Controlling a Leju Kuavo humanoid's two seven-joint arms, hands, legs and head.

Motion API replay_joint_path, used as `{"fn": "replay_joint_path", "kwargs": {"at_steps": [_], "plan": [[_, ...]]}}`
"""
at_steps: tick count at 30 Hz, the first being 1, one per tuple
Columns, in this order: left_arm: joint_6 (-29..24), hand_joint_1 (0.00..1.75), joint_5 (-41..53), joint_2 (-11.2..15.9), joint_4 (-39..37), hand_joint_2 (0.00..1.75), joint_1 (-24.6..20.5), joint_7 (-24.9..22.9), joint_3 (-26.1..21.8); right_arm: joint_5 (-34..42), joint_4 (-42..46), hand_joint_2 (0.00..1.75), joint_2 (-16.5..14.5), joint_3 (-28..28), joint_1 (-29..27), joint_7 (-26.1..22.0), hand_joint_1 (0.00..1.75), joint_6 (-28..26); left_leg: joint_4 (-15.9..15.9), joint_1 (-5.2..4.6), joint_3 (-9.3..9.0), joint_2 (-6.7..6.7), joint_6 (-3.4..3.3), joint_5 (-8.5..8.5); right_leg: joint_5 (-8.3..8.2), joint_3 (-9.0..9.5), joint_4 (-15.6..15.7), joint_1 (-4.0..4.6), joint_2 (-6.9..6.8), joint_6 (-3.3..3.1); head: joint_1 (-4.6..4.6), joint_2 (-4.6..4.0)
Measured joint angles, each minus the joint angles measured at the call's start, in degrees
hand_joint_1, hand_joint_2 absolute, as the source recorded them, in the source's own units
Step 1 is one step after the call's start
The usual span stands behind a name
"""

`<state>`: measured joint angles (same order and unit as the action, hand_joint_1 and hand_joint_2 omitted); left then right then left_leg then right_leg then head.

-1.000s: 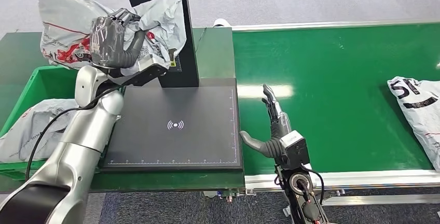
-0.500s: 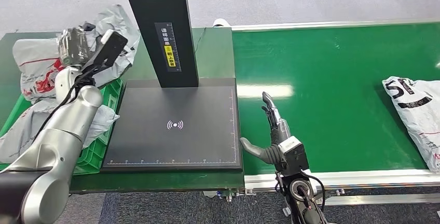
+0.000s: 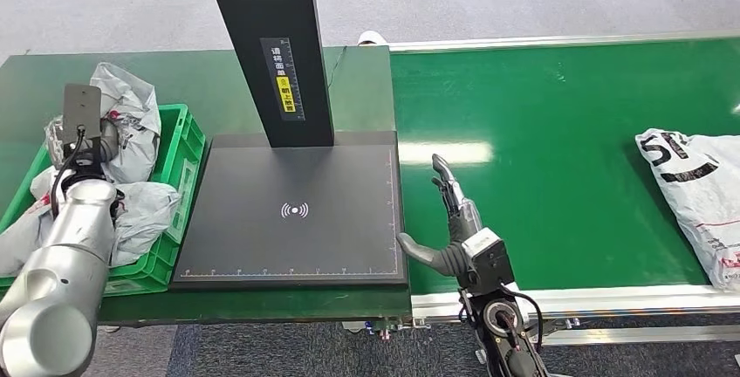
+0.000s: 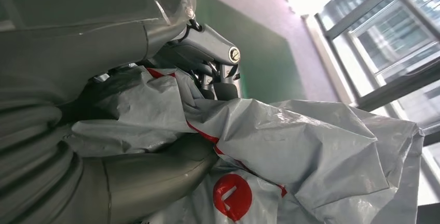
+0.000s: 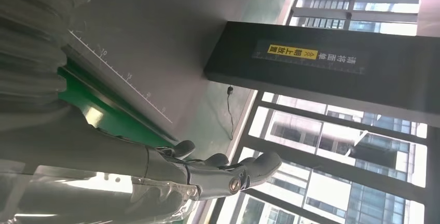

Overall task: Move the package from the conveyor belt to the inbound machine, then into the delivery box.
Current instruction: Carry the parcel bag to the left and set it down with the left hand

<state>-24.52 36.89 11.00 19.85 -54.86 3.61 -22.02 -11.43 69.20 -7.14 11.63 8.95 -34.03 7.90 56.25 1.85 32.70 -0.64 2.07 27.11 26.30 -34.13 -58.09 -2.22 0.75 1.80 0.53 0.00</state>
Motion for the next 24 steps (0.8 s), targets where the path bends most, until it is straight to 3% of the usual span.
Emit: {"fn": "replay_joint_path", "kwargs": {"at_steps": [1,2,5,6,12,15,19,24], "plan": [[0.1,1.75,0.3,0.1,-0.2,1.75,0.1,-0.4,-0.4,0.0,0.0,1.75,0.0,0.1,0.1,0.1,0.00,0.0,0.0,0.00,0.00,0.00,0.00,0.00,0.00,0.01,0.0,0.00,0.00,0.00,0.01,0.00],[0.0,1.48,0.6,0.3,-0.4,1.75,0.3,-0.8,-0.7,0.0,0.0,1.75,0.0,0.1,0.1,0.1,0.00,0.0,0.0,0.00,0.00,0.00,0.00,0.00,0.00,0.01,0.0,0.00,0.00,0.00,0.01,0.00],[-1.1,0.22,1.5,0.7,-0.7,1.75,0.8,-1.6,-1.5,-0.1,0.0,1.75,0.0,0.1,0.2,0.2,0.00,0.1,0.0,0.00,-0.01,-0.04,0.00,0.00,0.00,0.01,0.0,-0.01,0.01,0.00,0.01,0.00],[-1.6,0.07,1.7,0.8,-0.8,1.75,1.0,-1.7,-1.7,-0.1,0.0,1.75,0.0,0.1,0.2,0.2,0.00,0.1,0.0,0.00,-0.02,-0.05,0.00,0.00,-0.01,0.01,0.0,-0.01,0.02,0.00,0.01,0.00],[-3.7,0.00,2.3,1.3,-0.9,1.75,1.9,-1.7,-2.4,-0.5,0.0,1.75,0.0,0.1,0.5,0.3,0.00,0.3,0.0,0.00,-0.02,-0.04,0.00,0.00,0.00,0.01,0.0,0.00,0.01,0.00,-0.01,0.00],[-6.8,0.00,2.2,1.4,-0.9,1.75,2.1,0.7,-3.2,-0.7,0.0,1.75,-0.2,0.1,0.6,0.4,0.00,0.5,0.0,0.00,-0.02,-0.04,0.00,0.00,0.00,0.01,0.0,0.00,0.01,0.00,0.01,0.00],[-13.5,0.00,2.7,1.2,-0.5,1.75,2.4,8.3,-5.6,-0.9,-0.2,1.75,-0.6,0.1,1.0,0.5,0.00,0.5,0.0,0.00,-0.03,-0.03,0.00,0.00,0.00,0.01,0.0,0.00,0.01,0.00,0.01,0.00],[-15.4,0.00,5.5,-0.3,3.3,1.75,3.2,22.6,-14.0,-0.9,-1.0,1.75,-0.9,0.1,1.8,0.2,0.00,0.4,0.0,0.00,-0.03,-0.04,0.00,0.00,0.00,-0.02,0.0,0.00,0.01,0.00,0.00,0.00]]}}
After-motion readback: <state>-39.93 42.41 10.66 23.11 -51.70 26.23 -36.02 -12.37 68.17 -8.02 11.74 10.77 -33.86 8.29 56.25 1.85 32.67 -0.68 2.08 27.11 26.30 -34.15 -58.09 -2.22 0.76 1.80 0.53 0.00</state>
